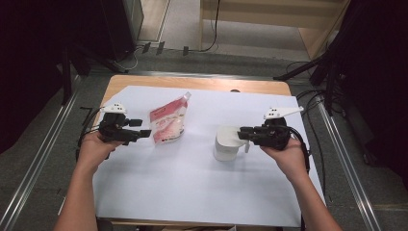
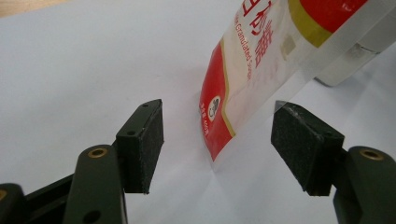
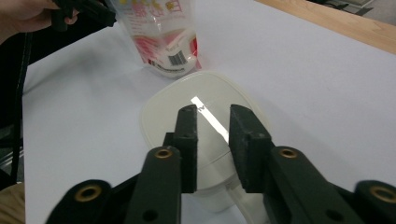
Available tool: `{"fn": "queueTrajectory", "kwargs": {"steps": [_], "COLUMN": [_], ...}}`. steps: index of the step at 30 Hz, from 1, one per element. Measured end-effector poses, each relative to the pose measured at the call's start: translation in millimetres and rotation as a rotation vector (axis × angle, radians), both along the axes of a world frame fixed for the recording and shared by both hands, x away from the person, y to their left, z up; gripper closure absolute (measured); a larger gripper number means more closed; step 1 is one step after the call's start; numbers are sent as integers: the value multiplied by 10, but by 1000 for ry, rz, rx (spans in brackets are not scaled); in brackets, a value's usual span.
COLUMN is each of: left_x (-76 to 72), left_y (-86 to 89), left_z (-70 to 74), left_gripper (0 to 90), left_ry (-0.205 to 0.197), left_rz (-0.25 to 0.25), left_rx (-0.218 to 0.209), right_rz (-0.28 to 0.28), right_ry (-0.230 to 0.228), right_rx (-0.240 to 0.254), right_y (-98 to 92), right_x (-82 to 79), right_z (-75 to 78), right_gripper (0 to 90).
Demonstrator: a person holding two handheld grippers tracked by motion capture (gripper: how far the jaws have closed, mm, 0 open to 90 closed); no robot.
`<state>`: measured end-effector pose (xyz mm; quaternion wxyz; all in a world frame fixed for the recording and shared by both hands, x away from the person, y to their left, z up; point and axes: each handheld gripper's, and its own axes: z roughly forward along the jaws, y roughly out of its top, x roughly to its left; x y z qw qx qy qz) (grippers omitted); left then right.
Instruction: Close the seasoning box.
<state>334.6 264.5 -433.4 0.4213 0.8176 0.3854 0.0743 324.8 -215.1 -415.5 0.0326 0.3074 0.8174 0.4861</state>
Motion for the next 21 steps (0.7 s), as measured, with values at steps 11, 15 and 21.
{"fn": "queueTrajectory", "kwargs": {"steps": [11,15,21], "left_x": [-23,-24,-38], "left_y": [7,28,46], "left_z": [-5,0,2], "left_gripper": [346,341,338], "left_ry": [1,2,-7], "left_rz": [14,7,11], "left_rx": [9,12,16], "right_rz": [-33,-62,-99], "right_ry": [-14,-22,-34], "right_rx": [19,33,20], "right_y": [-110,-202,-354], "right_x": [4,2,-3], "right_z": [-15,-23,-65], "right_gripper": [527,508,495]}}
